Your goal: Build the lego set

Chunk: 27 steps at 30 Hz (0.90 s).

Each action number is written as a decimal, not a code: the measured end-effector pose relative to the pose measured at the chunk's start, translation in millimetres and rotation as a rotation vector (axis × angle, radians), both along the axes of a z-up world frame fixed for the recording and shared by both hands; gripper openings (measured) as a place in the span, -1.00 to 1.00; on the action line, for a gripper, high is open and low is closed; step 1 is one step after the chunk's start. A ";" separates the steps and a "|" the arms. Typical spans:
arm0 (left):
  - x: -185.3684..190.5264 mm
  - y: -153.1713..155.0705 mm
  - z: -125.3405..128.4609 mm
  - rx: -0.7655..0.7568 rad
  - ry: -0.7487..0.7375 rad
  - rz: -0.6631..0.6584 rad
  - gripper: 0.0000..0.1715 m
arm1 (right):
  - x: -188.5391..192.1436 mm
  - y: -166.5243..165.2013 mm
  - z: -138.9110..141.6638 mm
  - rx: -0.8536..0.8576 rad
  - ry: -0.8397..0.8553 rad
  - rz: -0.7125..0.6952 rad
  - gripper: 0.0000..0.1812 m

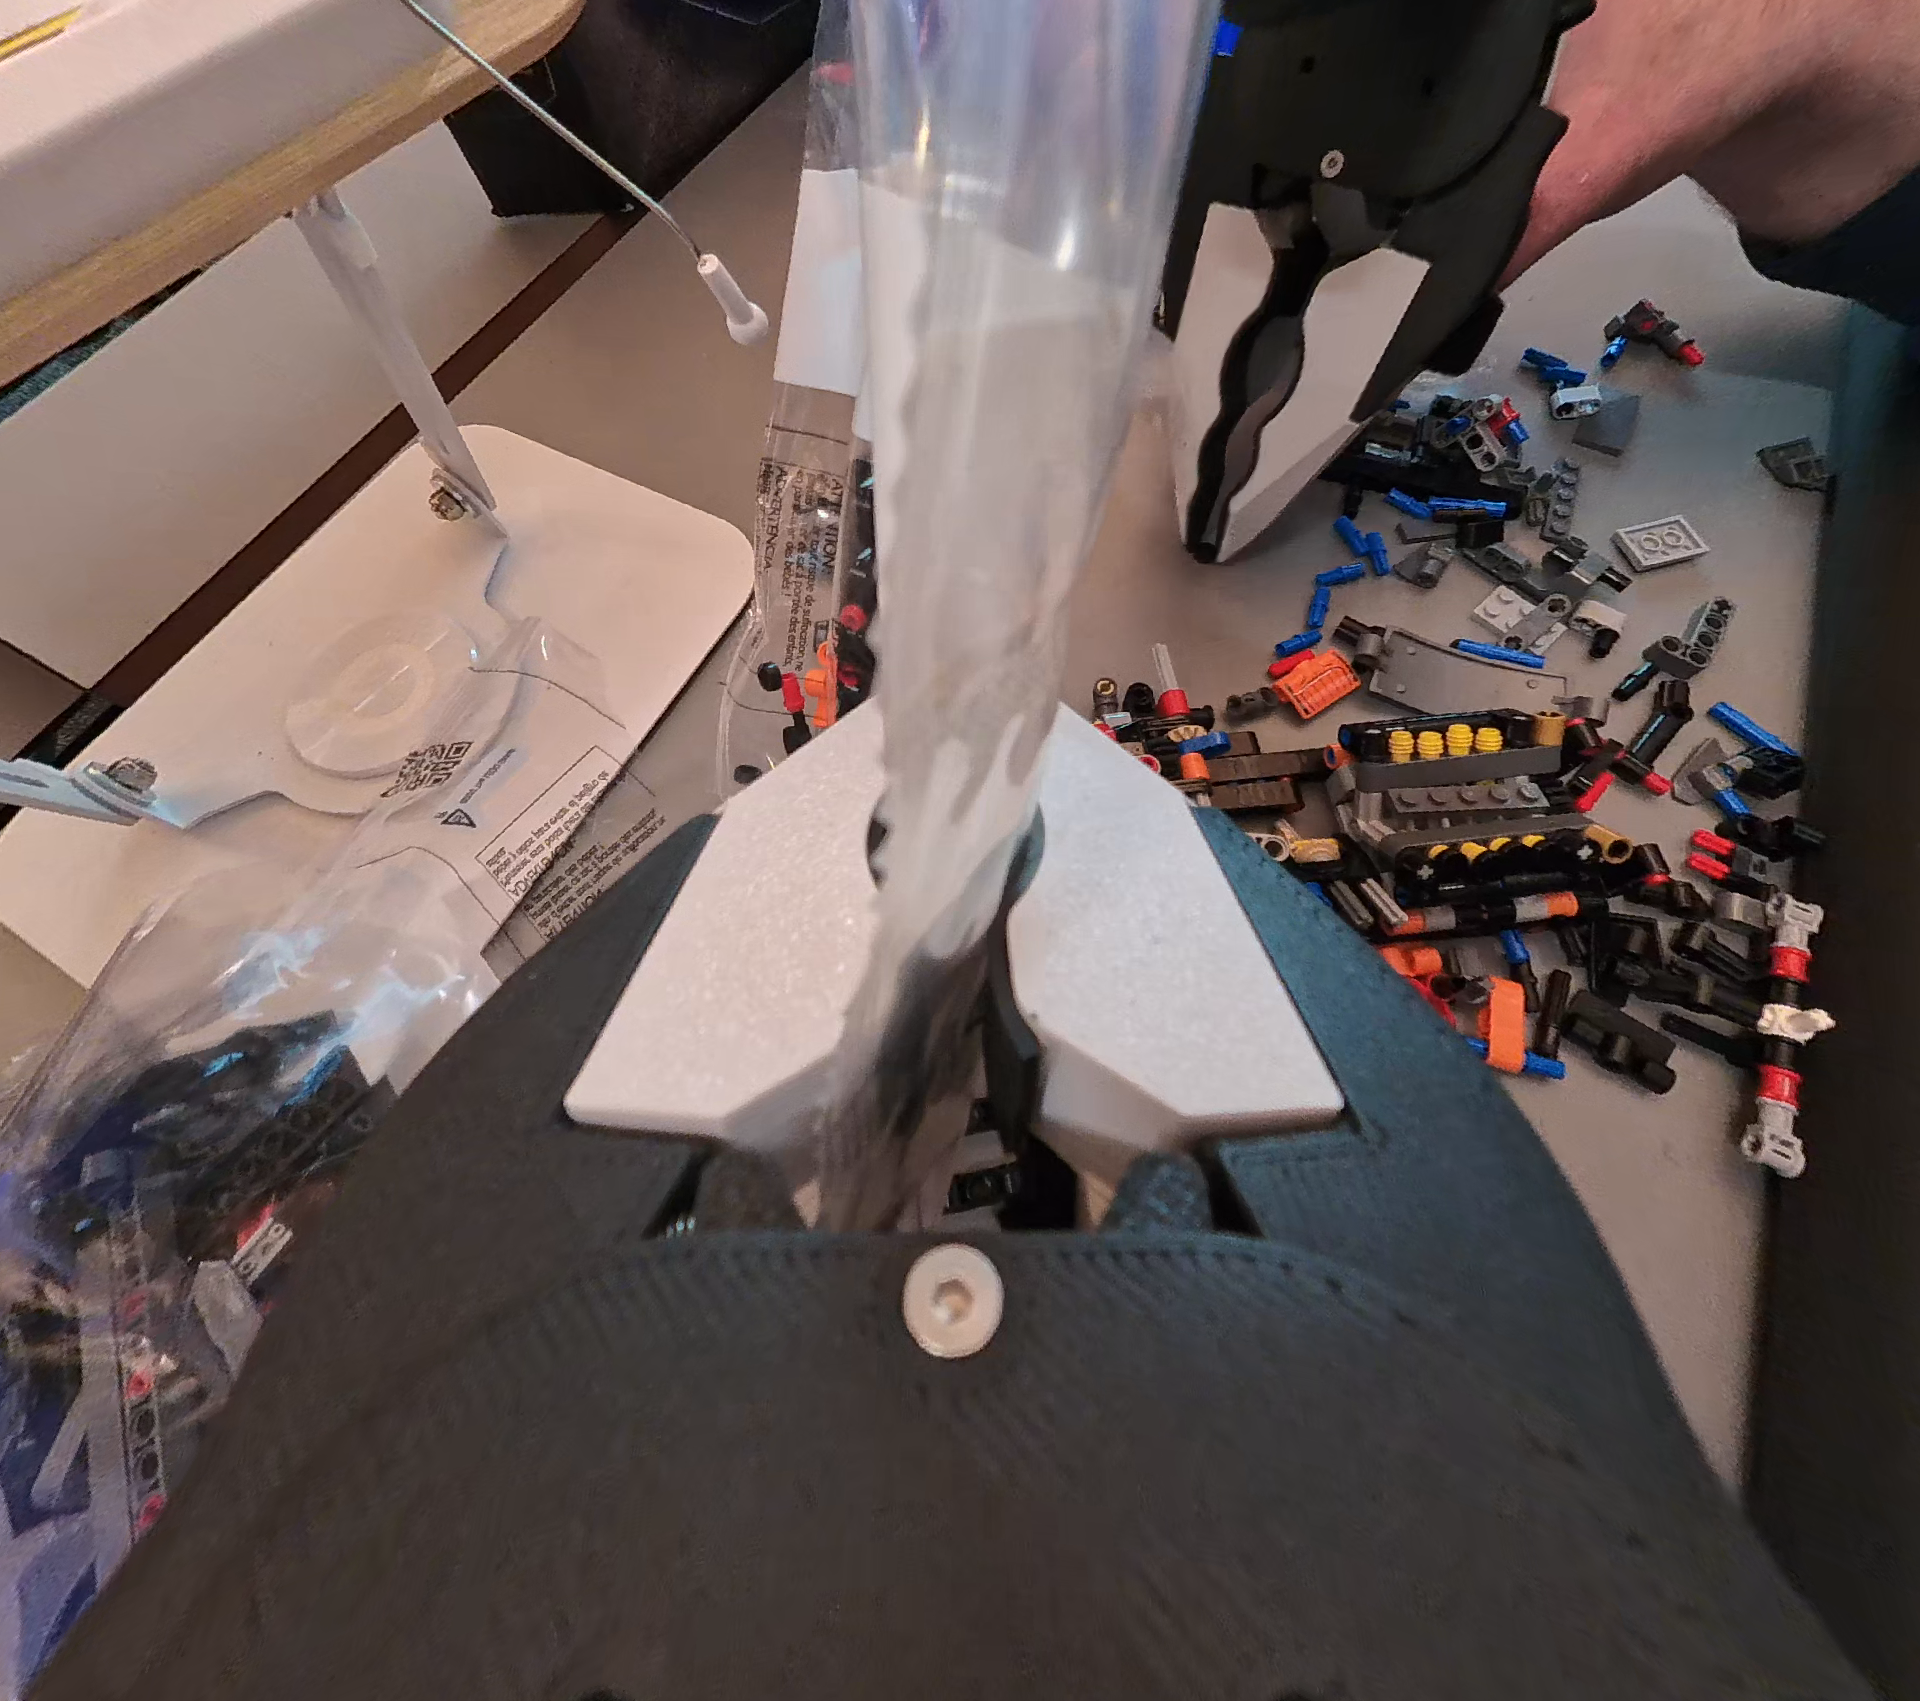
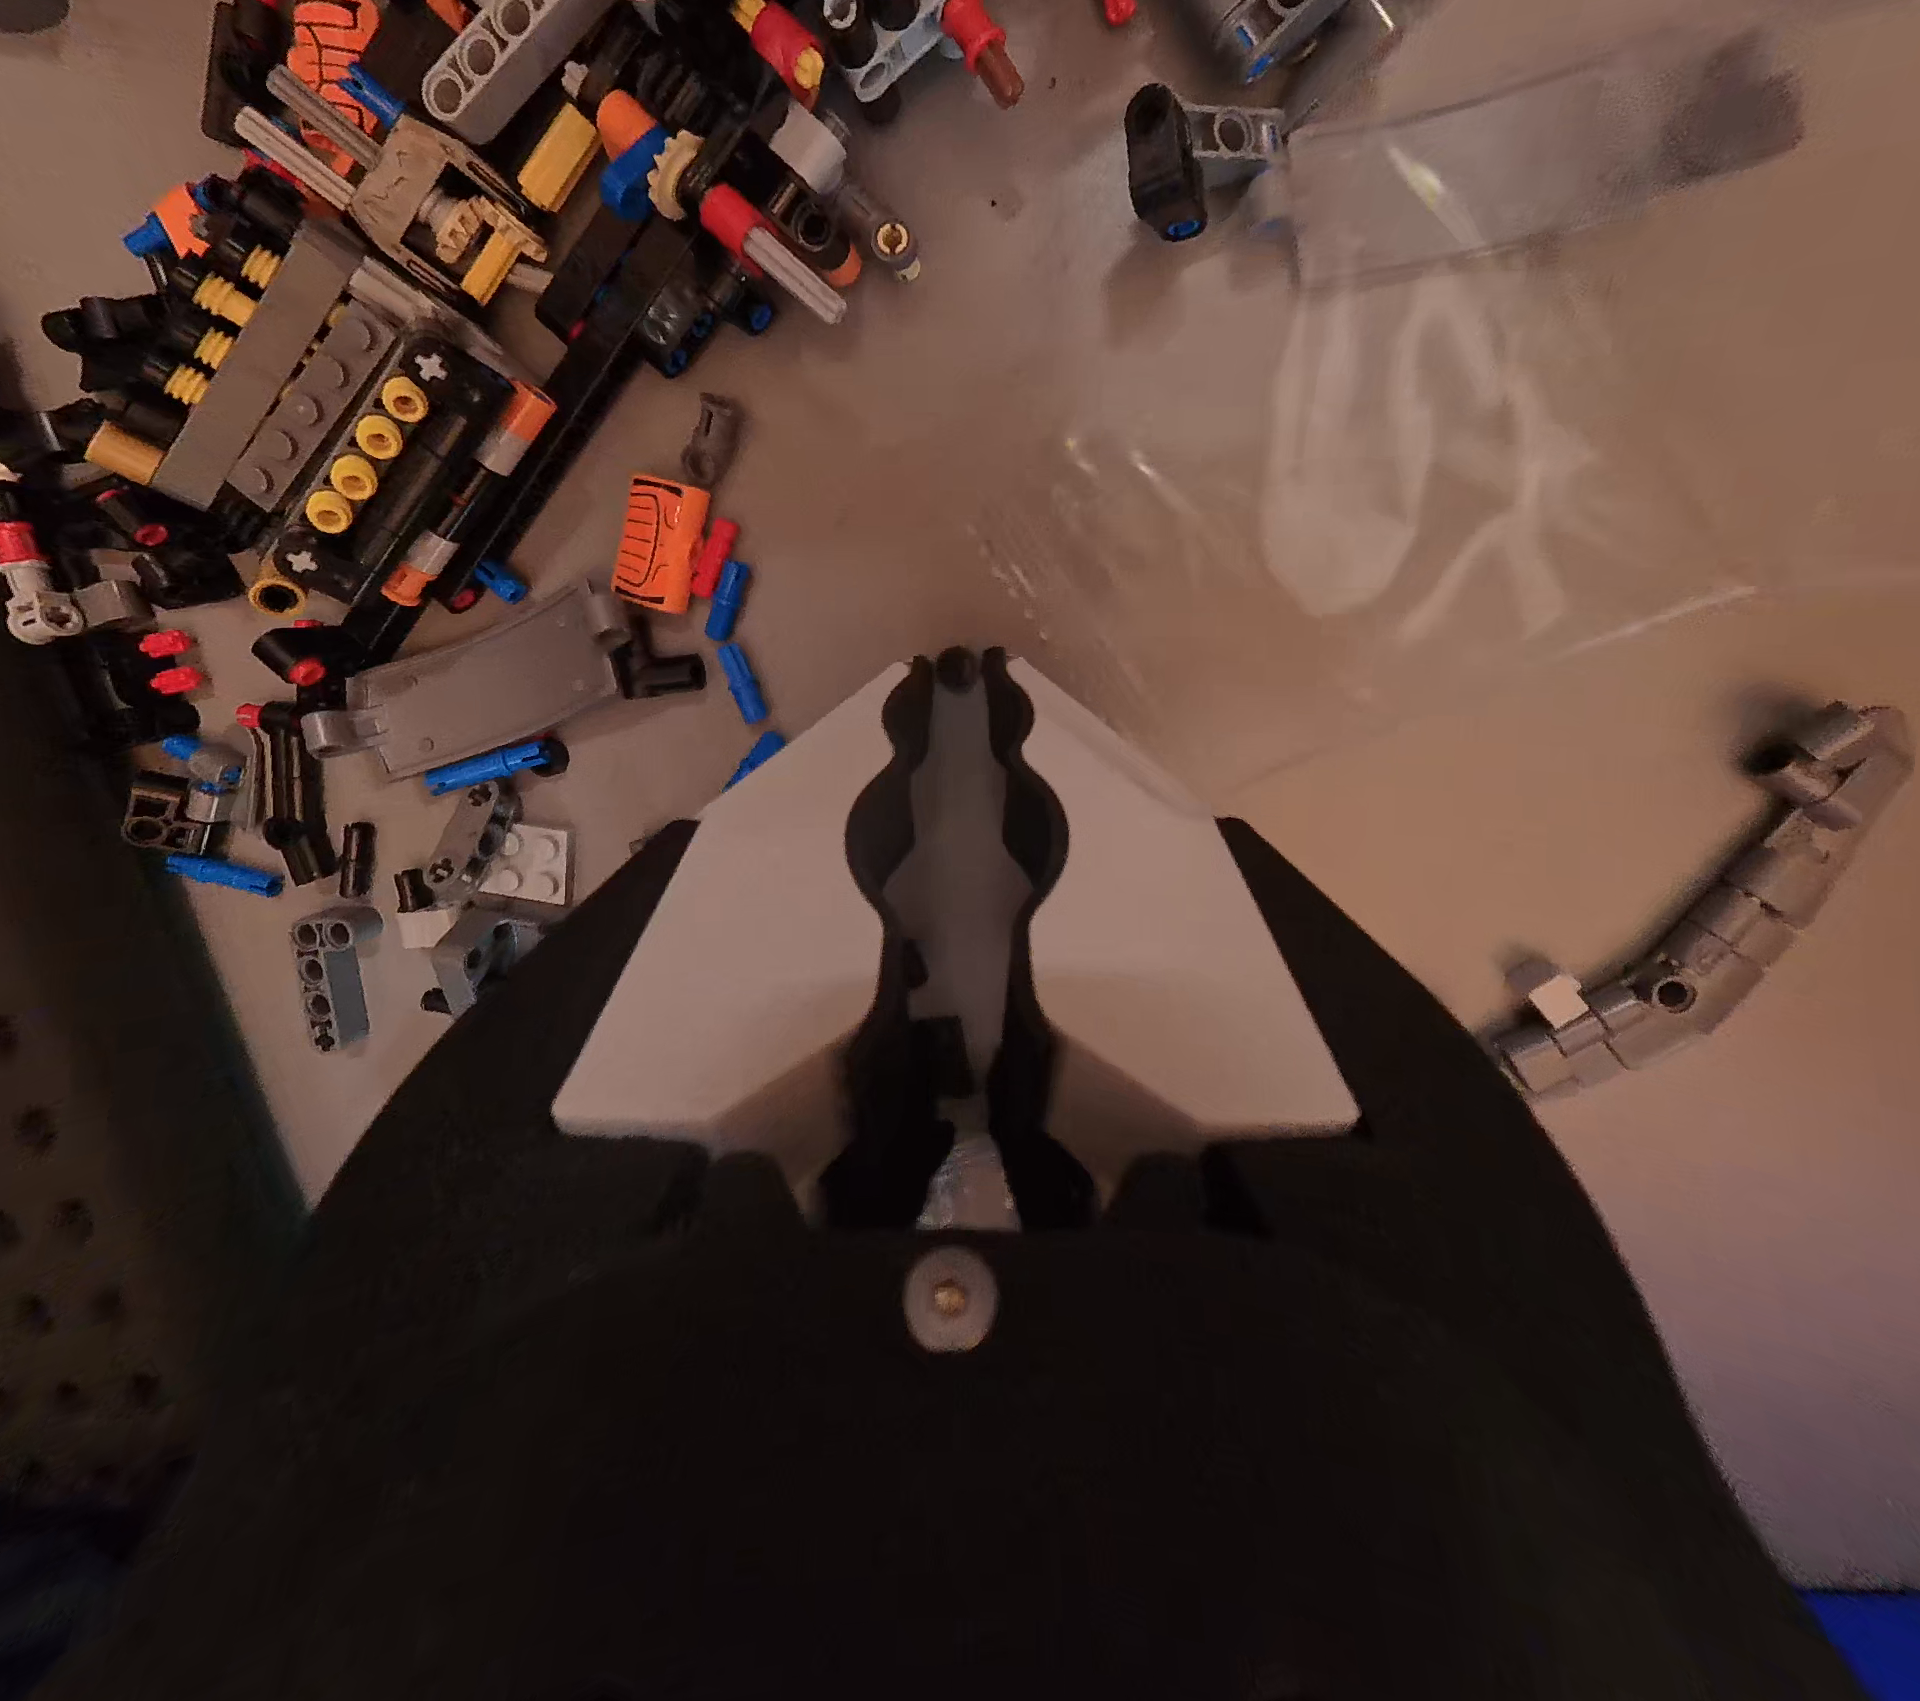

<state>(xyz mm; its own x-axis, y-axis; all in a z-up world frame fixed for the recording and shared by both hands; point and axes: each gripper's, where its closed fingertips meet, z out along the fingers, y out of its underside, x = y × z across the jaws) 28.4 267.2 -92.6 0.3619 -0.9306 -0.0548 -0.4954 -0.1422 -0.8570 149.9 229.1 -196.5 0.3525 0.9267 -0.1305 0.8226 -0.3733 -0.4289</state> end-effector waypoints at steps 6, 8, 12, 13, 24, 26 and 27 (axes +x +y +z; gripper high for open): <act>-0.5 -0.1 0.2 0.001 0.001 0.000 -1.00 | -0.5 -0.9 0.1 0.007 -0.004 0.007 -0.96; -0.8 0.1 0.4 0.001 0.001 0.001 -1.00 | -0.2 -2.8 2.2 0.002 0.003 0.013 -0.96; -0.8 0.4 0.4 0.000 0.000 0.000 -1.00 | 3.1 -7.0 20.6 0.018 0.040 0.019 -0.96; -0.4 0.3 0.2 -0.001 0.000 -0.002 -1.00 | 2.4 -9.4 29.0 0.024 0.064 0.025 -0.96; 2.4 -0.8 -0.7 0.001 0.008 -0.014 -1.00 | -31.2 -23.6 160.3 0.220 0.332 0.128 -0.96; 2.2 -1.2 -0.7 0.002 0.008 -0.015 -1.00 | -36.7 -11.2 189.9 0.289 0.371 0.105 -0.96; 2.1 -1.3 -0.6 0.003 0.009 -0.015 -1.00 | -38.8 -3.6 203.4 0.324 0.394 0.088 -0.96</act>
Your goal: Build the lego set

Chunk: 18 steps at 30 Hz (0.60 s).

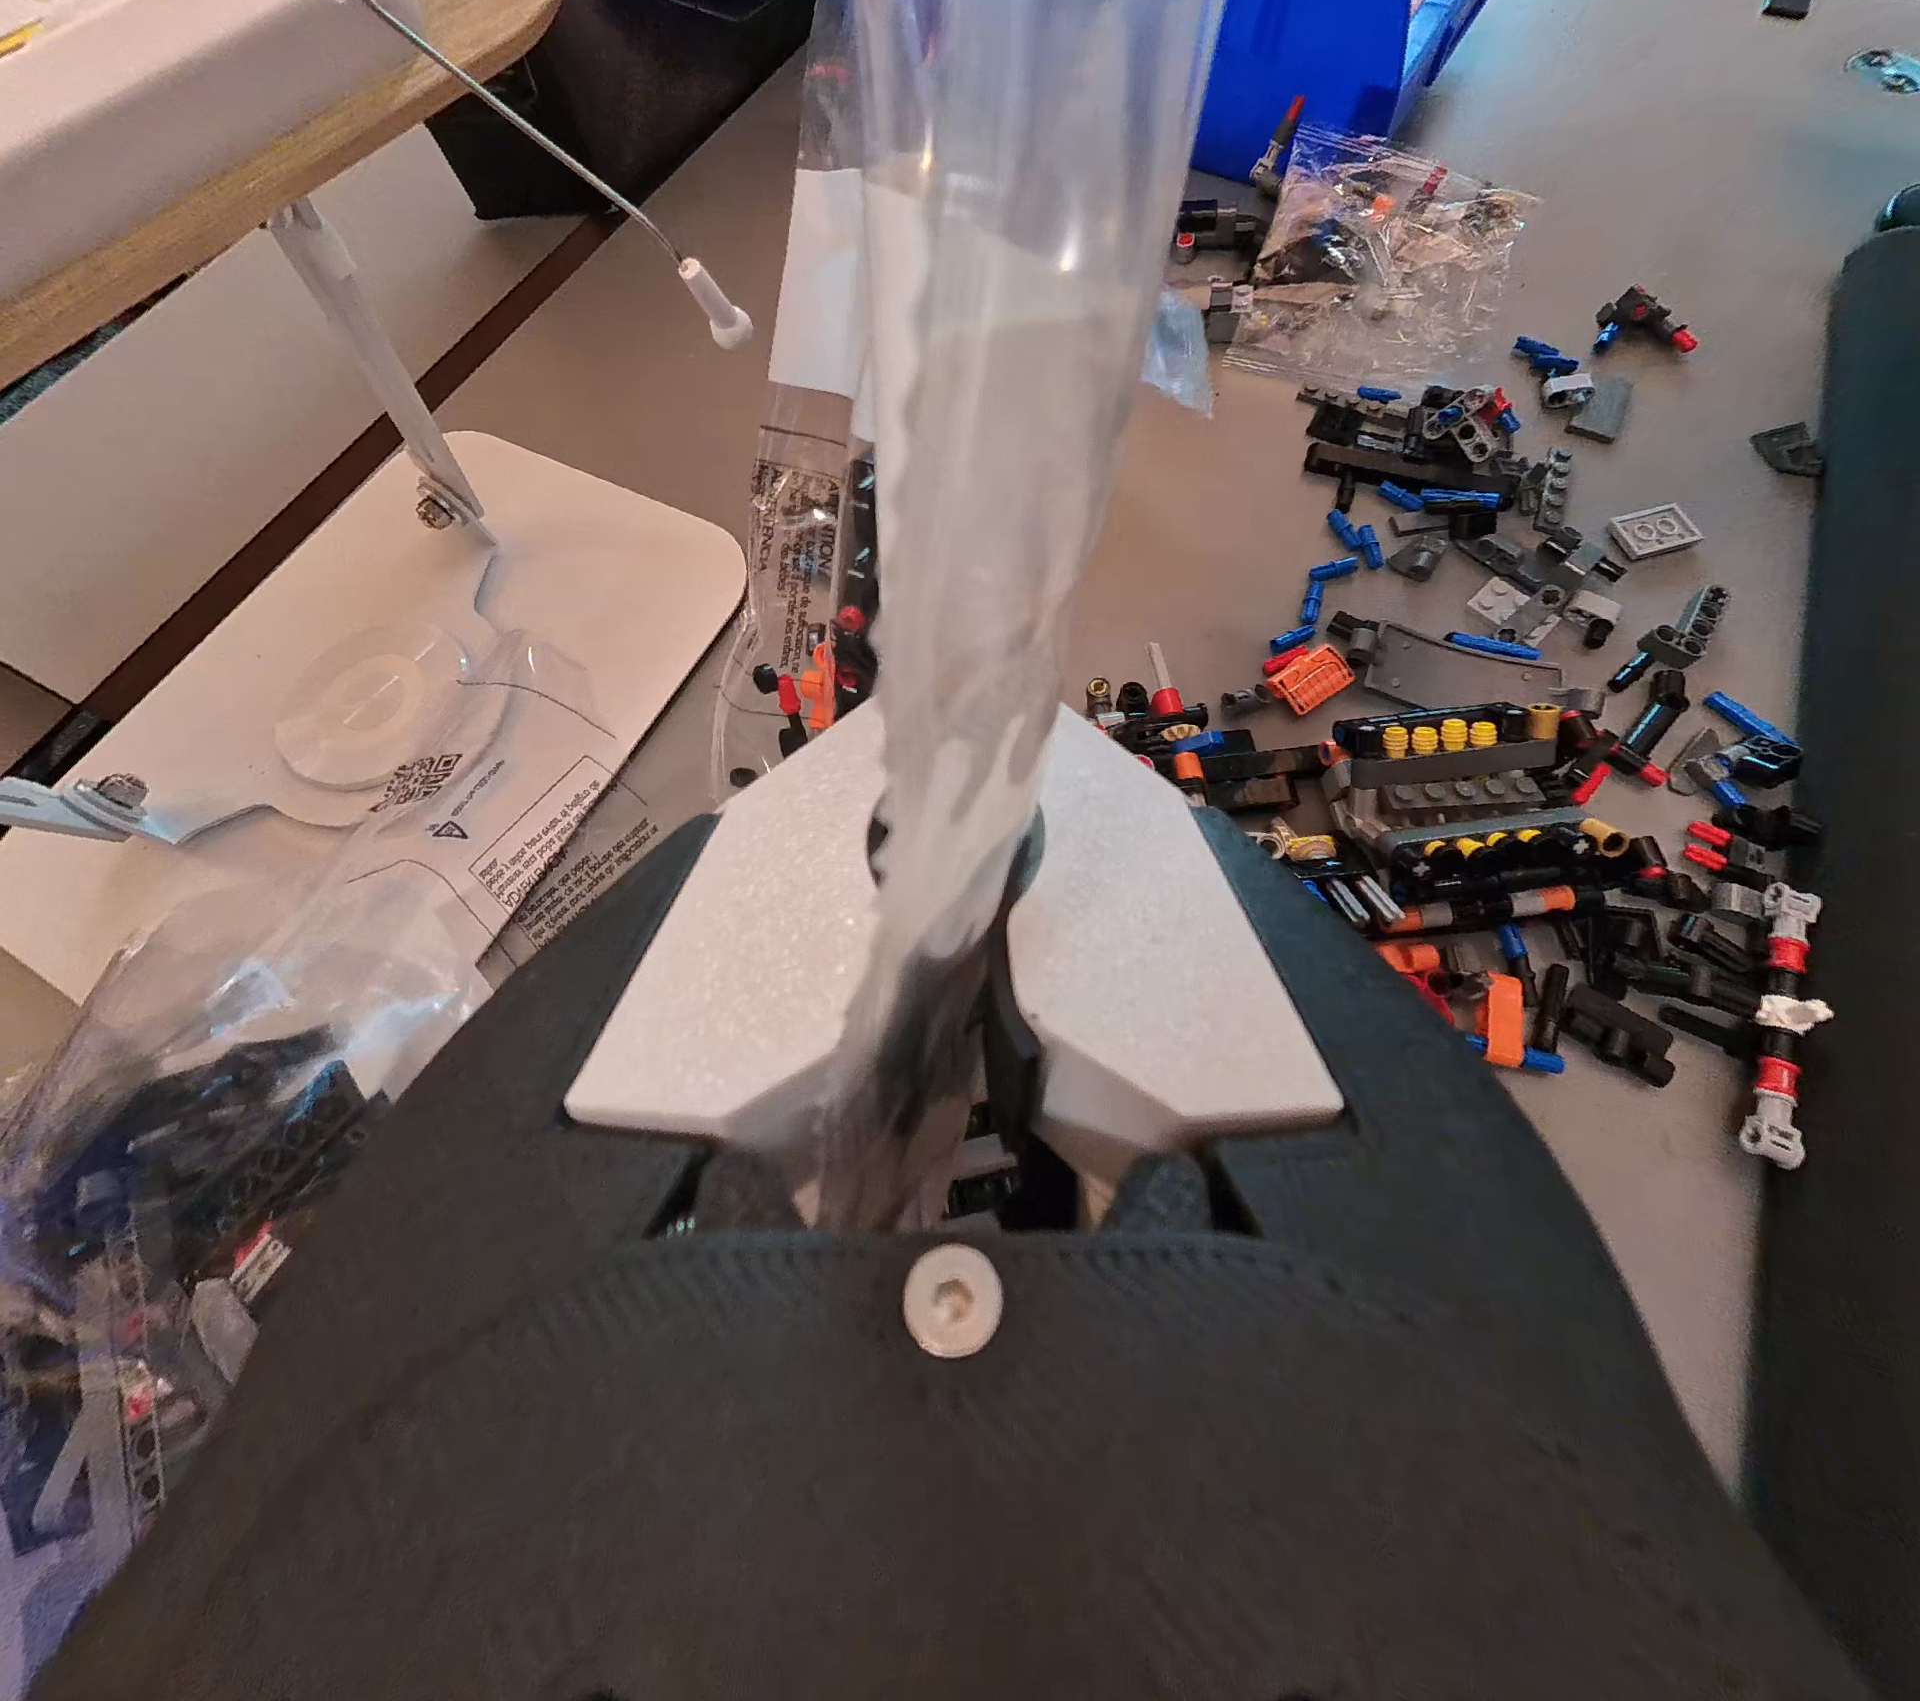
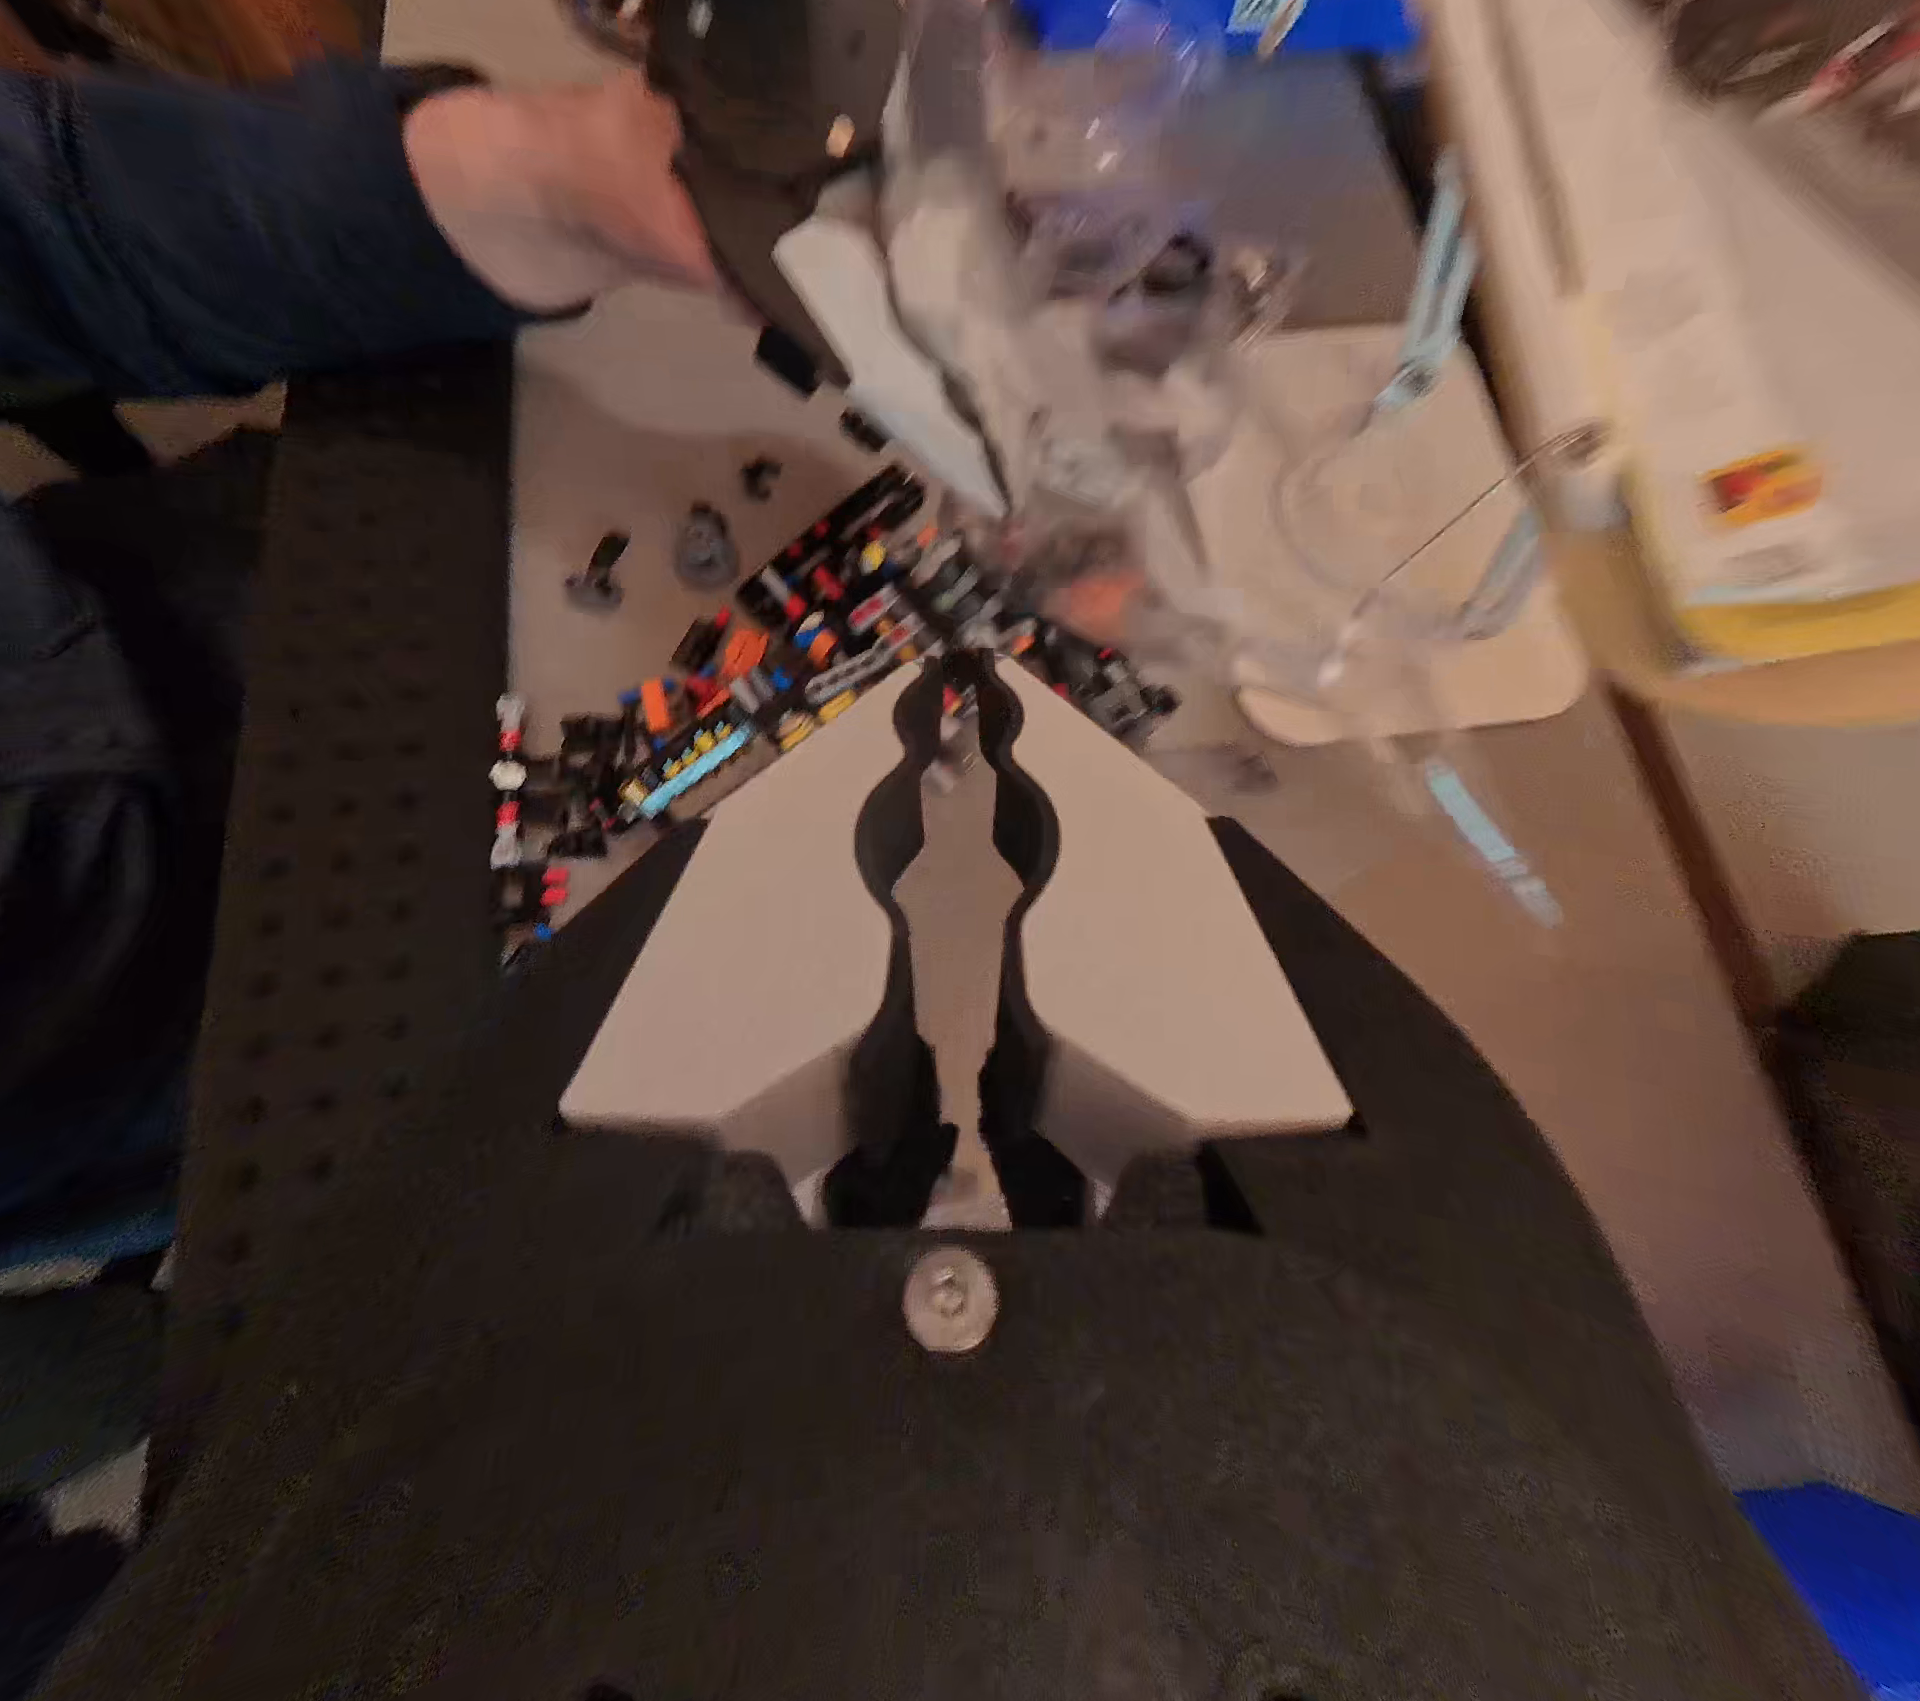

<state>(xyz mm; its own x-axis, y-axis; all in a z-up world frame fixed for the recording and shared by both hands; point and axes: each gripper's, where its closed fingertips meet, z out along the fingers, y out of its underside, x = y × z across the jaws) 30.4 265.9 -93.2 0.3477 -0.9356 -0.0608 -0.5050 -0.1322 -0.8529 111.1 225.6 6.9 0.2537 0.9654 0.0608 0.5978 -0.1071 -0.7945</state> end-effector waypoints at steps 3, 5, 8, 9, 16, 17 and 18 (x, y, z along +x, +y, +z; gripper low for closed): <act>-0.3 0.0 0.0 -0.001 -0.001 0.000 -1.00 | -3.6 23.6 28.2 0.056 0.073 -0.070 -0.96; -0.3 0.0 -0.3 -0.002 -0.003 -0.001 -1.00 | -4.2 36.9 32.1 0.067 0.086 -0.112 -0.96; 0.1 -0.3 -0.5 -0.003 -0.003 -0.004 -1.00 | -3.4 49.9 18.8 0.053 0.046 -0.155 -0.96; 0.4 -0.6 -0.6 -0.003 -0.002 -0.005 -1.00 | -1.9 54.4 14.1 0.060 0.031 -0.176 -0.95; 0.7 -1.1 -0.8 0.000 0.000 -0.006 -1.00 | 3.8 61.9 12.3 0.065 0.041 -0.229 -0.85; 0.4 -0.9 -0.7 -0.001 -0.002 -0.005 -1.00 | 4.7 60.2 14.7 0.079 0.039 -0.229 -0.86; 0.1 -0.7 -0.7 -0.002 -0.004 -0.005 -1.00 | 3.3 55.3 19.1 0.101 0.045 -0.210 -0.88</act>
